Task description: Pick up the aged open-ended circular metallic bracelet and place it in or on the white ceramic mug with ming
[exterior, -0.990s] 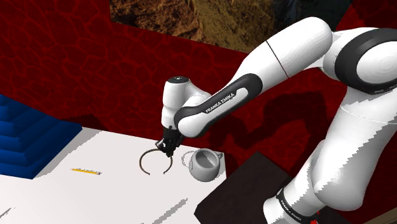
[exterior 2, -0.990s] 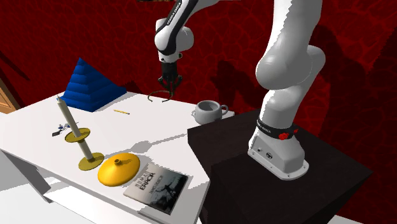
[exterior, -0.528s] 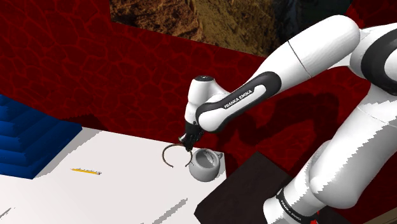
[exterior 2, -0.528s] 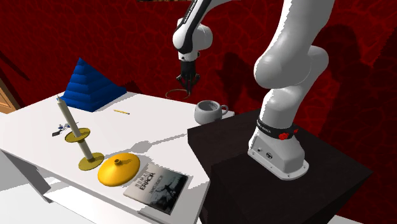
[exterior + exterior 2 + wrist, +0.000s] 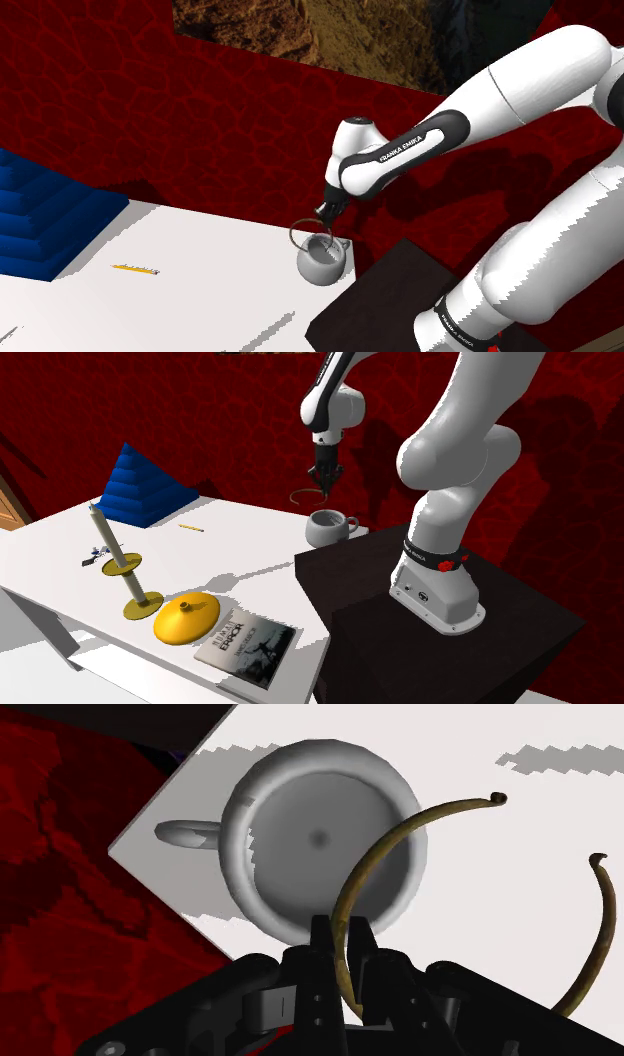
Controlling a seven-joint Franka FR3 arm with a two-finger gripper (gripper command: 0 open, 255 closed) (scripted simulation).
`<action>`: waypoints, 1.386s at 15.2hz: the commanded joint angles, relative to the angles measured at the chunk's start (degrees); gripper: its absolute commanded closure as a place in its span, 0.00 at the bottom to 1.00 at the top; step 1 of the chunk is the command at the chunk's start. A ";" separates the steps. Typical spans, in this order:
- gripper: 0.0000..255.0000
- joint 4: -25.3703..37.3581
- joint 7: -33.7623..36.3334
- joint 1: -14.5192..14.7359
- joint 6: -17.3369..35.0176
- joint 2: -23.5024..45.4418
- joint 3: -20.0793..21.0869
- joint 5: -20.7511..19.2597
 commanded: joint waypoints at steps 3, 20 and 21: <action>1.00 -4.00 -6.97 -3.16 0.55 -3.35 -4.04 -0.43; 1.00 -6.15 -10.17 -5.67 15.53 9.56 -6.83 -2.90; 1.00 -6.08 -10.08 -5.66 16.20 10.30 -6.87 -3.03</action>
